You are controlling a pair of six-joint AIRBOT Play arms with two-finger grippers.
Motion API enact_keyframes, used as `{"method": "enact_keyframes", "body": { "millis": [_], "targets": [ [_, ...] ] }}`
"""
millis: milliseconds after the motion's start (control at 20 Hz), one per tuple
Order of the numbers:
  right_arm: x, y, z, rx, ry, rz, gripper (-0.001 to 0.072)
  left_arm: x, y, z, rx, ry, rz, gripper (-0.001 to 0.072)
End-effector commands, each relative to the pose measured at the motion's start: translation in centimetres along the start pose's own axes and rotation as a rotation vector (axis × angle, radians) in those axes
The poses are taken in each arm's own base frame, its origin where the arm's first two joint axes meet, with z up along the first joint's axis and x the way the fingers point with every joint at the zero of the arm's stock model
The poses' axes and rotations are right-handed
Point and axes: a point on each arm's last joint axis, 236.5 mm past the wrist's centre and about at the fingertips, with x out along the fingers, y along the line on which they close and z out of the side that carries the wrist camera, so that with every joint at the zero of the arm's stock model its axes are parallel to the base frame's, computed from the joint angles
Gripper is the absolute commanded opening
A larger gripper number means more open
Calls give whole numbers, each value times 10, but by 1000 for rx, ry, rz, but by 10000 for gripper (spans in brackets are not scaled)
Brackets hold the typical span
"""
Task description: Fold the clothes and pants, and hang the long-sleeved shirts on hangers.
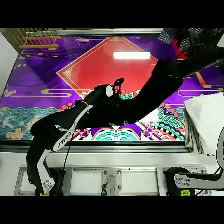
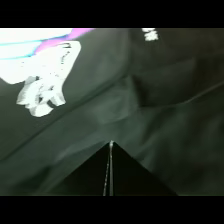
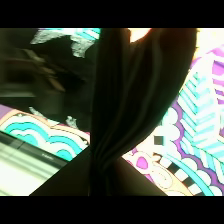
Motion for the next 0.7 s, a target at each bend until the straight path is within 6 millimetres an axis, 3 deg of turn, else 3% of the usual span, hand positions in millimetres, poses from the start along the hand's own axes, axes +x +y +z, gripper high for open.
{"method": "enact_keyframes", "body": {
  "millis": [0,200,300,450,650],
  "targets": [
    [3,34,2,-62,-3,24,9,15,-13,-5,30,35,-8,8],
    [9,54,5,-94,-13,41,9,16,-13,-1,31,21,-9,8],
    [12,63,7,-98,-23,49,9,0,-3,9,11,5,-5,8],
    [18,82,9,-114,-32,67,9,-48,31,42,-26,-75,28,8],
    [39,116,7,-123,-19,103,9,-141,103,81,-101,-205,112,8]
  ]
}}
